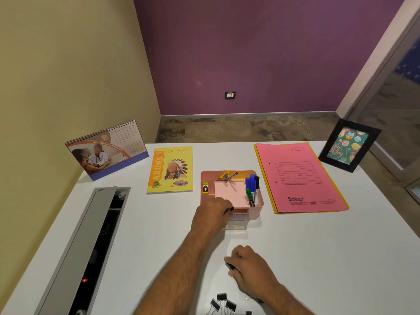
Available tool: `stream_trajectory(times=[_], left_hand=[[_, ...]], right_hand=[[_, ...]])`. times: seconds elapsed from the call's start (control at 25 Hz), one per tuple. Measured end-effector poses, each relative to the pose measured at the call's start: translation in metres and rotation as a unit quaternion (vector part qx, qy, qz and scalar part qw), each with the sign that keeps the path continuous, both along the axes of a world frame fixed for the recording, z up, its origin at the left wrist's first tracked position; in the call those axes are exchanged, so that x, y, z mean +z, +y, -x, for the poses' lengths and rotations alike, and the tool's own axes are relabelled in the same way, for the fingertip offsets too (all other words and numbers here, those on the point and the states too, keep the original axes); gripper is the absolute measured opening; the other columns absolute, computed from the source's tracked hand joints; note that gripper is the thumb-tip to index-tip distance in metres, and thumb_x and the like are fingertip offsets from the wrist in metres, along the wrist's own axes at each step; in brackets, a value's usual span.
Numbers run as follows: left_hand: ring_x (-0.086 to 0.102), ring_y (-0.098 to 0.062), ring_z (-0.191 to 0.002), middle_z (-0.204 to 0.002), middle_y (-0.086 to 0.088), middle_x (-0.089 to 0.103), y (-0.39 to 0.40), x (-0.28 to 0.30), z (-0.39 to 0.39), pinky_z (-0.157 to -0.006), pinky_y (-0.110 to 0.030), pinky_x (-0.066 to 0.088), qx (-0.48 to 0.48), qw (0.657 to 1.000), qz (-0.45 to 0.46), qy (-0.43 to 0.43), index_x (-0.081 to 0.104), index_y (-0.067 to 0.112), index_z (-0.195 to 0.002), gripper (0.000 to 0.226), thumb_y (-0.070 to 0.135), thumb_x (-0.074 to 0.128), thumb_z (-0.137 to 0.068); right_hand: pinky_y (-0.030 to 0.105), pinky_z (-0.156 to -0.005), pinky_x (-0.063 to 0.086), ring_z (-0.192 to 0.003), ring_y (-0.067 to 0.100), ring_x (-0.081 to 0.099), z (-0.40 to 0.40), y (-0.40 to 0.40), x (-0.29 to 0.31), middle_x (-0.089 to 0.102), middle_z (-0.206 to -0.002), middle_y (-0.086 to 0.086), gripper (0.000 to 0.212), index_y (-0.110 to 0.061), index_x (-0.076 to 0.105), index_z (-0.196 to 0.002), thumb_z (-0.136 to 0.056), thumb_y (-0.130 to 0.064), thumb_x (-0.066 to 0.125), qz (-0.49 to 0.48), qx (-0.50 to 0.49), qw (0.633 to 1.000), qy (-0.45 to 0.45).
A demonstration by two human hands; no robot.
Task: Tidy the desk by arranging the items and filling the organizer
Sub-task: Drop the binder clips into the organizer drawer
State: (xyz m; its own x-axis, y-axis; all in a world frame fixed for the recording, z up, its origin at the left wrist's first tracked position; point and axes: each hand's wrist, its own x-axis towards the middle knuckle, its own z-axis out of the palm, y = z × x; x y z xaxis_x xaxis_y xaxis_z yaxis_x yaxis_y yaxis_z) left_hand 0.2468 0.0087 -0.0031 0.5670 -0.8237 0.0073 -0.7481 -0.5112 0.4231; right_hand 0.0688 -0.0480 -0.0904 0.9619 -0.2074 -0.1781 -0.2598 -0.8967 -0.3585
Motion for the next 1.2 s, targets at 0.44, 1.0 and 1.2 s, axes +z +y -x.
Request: stream_trajectory(times=[0.44, 1.0, 1.2], left_hand=[[0.060, -0.019, -0.099, -0.112, -0.001, 0.072, -0.001, -0.012, 0.005, -0.094, -0.034, 0.051, -0.063, 0.996, -0.027, -0.062, 0.069, 0.022, -0.115, 0.025, 0.027, 0.054, -0.096], [0.068, -0.009, -0.081, -0.093, 0.006, 0.076, 0.017, -0.017, 0.012, -0.073, -0.034, 0.057, -0.122, 0.960, 0.156, 0.196, 0.075, 0.023, -0.105, 0.025, 0.026, 0.077, -0.080], [0.068, -0.009, -0.085, -0.103, 0.003, 0.076, 0.013, -0.018, -0.002, -0.085, -0.033, 0.058, 0.011, 0.973, 0.185, 0.138, 0.074, 0.023, -0.112, 0.031, 0.027, 0.078, -0.081]], right_hand=[[0.023, -0.070, 0.049, -0.081, 0.003, 0.058, -0.002, -0.004, 0.020, 0.064, -0.084, -0.012, 0.020, -0.029, 0.066, -0.086, -0.079, -0.048, 0.070, -0.139, -0.233, 0.958, -0.096], [0.026, -0.046, 0.043, -0.056, 0.015, 0.054, -0.034, -0.017, 0.054, 0.070, -0.076, 0.014, 0.040, -0.006, 0.073, -0.095, -0.067, -0.032, 0.082, -0.578, -0.422, 0.657, -0.237], [0.031, -0.055, 0.047, -0.062, 0.022, 0.055, -0.019, 0.006, 0.030, 0.069, -0.077, 0.006, 0.009, -0.024, 0.076, -0.092, -0.085, -0.019, 0.073, -0.558, -0.403, 0.695, -0.207]])
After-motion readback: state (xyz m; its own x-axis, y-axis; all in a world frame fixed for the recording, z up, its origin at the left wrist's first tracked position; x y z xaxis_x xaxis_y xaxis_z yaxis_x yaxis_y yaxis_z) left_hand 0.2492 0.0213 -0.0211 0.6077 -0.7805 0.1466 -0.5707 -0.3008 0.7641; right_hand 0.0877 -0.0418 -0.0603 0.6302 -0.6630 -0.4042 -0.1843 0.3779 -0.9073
